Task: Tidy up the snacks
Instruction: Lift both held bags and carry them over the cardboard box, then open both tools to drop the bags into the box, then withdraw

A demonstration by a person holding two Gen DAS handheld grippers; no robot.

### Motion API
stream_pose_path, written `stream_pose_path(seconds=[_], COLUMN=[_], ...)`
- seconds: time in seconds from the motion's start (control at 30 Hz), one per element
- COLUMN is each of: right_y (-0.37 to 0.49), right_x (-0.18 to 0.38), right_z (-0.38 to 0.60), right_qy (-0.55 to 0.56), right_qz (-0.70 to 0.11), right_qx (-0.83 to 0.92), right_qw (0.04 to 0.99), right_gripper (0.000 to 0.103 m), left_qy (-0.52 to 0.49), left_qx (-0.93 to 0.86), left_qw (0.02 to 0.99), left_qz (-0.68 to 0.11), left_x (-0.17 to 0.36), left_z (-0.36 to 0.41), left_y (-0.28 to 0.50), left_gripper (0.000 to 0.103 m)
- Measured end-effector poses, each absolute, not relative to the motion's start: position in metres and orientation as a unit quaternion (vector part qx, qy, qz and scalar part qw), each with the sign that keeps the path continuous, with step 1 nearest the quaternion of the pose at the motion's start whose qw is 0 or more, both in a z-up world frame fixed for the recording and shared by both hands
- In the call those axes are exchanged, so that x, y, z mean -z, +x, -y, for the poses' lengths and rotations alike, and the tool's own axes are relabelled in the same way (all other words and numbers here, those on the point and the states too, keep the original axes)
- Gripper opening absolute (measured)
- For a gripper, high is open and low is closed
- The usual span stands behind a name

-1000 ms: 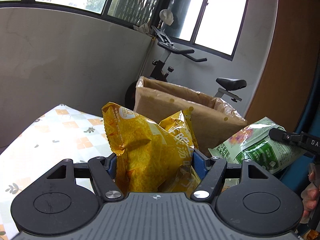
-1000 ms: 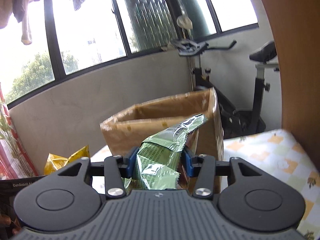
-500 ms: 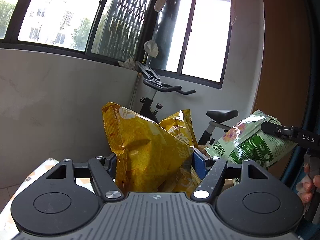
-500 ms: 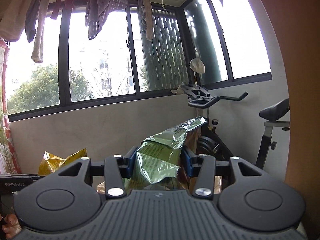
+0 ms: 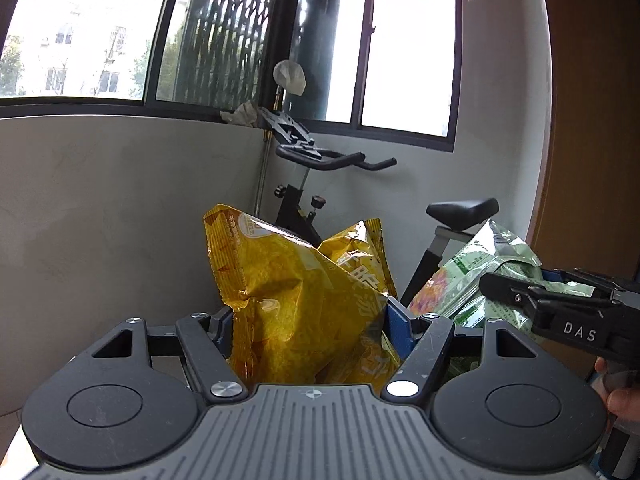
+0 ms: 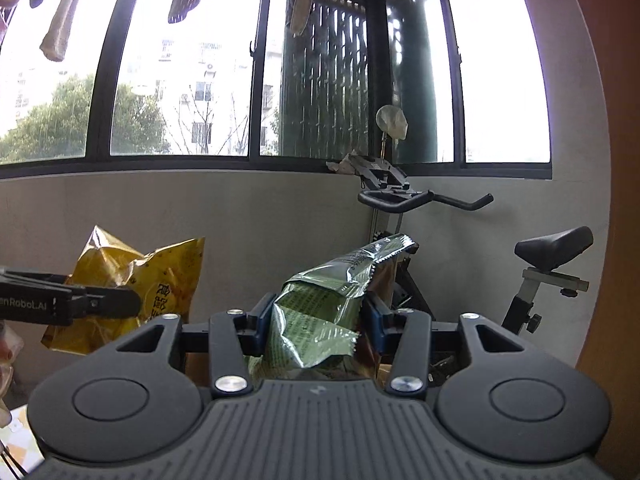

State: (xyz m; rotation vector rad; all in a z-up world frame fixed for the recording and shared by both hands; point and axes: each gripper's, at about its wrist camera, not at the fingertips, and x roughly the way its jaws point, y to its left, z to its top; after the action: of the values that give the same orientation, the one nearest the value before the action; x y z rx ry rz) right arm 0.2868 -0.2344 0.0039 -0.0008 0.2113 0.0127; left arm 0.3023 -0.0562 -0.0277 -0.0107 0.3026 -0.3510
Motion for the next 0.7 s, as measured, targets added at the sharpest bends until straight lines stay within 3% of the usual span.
stream_pose_path(seconds=[0.23,0.4,0.5,0.6,0.7], right_y=[0.31,0.311,0.305,0.296,0.282], right_x=[0.047,0.061,0.063,0.061,0.056], right_z=[0.248,0.256,0.259,0.259,0.258], right_qy=[0.05,0.069,0.079,0.081,0.085], right_qz=[-0.177,-0.212,-0.215,-0.216,-0.21], right_qx=[-0.013,-0.003,-0.001,0.003,0.002], right_qw=[0.983,0.975,0.973,0.973,0.974], right_gripper=[0.048,0.051,0.053,0.063,0.064], left_qy=[0.017,0.009,-0.002,-0.002,-0.004], left_qx=[0.171,0.168,0.167,0.163,0.159], left_qw=[0.965,0.957,0.957,0.958,0.96], left_qz=[-0.199,-0.236,-0.238,-0.236,-0.229], left_x=[0.054,0.061,0.059,0.053,0.044], left_z=[0.064,0.058,0.051,0.046,0.037], left_y=[0.322,0.342,0.344,0.34,0.329], left_gripper=[0.076,0.086,0.087,0.088,0.089])
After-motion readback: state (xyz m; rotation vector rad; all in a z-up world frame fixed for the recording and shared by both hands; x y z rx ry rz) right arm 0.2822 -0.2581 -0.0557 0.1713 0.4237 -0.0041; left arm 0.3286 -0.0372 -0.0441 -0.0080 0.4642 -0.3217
